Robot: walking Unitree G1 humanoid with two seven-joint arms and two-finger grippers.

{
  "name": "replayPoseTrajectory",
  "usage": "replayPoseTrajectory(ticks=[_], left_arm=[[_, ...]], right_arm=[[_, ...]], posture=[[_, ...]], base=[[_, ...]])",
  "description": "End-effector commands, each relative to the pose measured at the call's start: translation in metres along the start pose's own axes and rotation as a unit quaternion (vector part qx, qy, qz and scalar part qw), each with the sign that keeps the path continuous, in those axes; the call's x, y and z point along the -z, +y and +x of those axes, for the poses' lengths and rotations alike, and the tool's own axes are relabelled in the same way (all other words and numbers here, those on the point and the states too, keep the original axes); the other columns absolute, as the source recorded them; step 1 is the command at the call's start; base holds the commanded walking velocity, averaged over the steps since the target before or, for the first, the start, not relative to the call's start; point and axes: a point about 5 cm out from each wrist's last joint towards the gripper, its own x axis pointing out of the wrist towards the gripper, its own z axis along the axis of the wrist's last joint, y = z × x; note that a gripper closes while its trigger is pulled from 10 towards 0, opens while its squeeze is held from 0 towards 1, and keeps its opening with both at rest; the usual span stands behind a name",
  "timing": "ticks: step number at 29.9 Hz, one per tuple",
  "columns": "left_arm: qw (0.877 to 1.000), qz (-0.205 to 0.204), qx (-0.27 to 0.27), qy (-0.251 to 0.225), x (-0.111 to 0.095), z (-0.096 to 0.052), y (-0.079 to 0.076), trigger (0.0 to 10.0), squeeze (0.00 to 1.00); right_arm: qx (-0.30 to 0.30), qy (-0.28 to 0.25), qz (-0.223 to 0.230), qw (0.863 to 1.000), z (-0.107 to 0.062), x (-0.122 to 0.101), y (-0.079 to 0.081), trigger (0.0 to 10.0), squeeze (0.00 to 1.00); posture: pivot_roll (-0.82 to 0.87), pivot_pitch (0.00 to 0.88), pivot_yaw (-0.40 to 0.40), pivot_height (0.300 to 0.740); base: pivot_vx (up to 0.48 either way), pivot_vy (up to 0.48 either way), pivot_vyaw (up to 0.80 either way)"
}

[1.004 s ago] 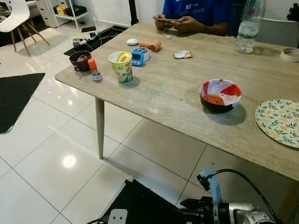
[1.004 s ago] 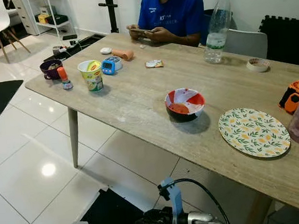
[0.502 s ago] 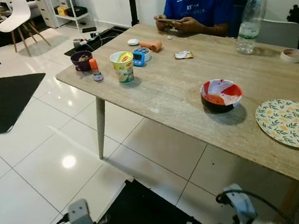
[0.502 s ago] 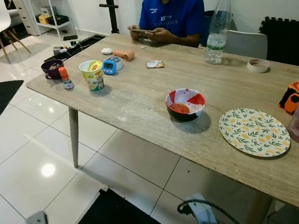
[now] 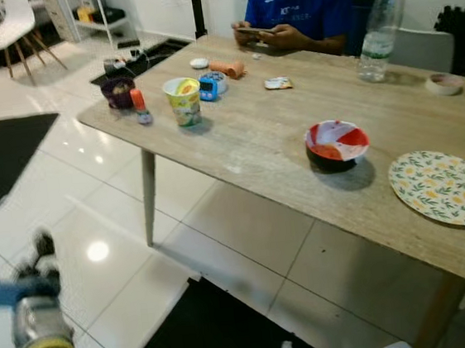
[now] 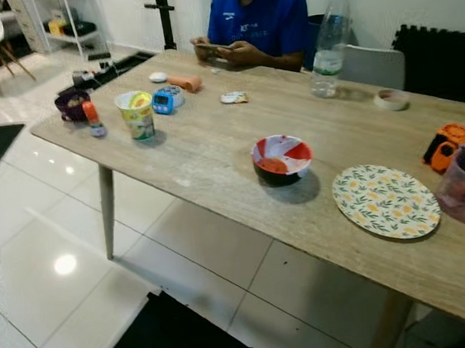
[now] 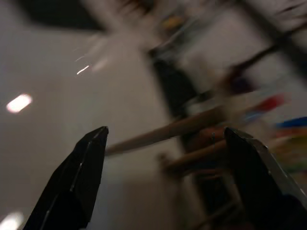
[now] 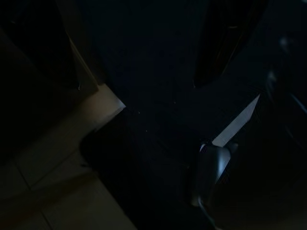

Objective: Restocking fridge

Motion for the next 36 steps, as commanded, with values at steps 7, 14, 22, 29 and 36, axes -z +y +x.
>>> replayPoseTrajectory(ticks=[7,14,22,29,36], left_arm=[[0.92,0.066,0.382,0.052,-0.005,0.03,-0.107,10.0,0.0],[0.837,0.174,0.509,0.095,0.021,0.028,-0.173,10.0,0.0],[0.809,0.226,0.537,0.074,0.02,0.03,-0.208,10.0,0.0],[0.774,0.315,0.545,0.071,0.026,0.03,-0.227,10.0,0.0],[0.718,0.4,0.562,0.093,0.033,0.028,-0.234,10.0,0.0]], right_arm=[[0.009,-0.015,0.002,1.0,0.001,-0.013,0.003,10.0,0.0],[0.01,-0.015,0.003,1.0,0.002,-0.015,0.004,10.0,0.0],[0.007,-0.007,0.004,1.0,0.002,-0.008,0.006,10.0,0.0],[0.003,-0.006,0.004,1.0,0.002,-0.006,0.008,10.0,0.0],[0.001,-0.007,0.002,1.0,0.002,-0.007,0.009,10.0,0.0]], posture=[[0.01,0.0,0.015,0.74],[0.0,0.0,0.011,0.74],[0.0,0.0,0.013,0.74],[0.0,0.0,0.015,0.74],[0.0,0.0,0.017,0.74]], base=[[0.0,0.0,0.0],[0.0,0.0,-0.66],[0.0,0.0,-0.77],[0.0,0.0,-0.77],[0.0,0.0,-0.77]])
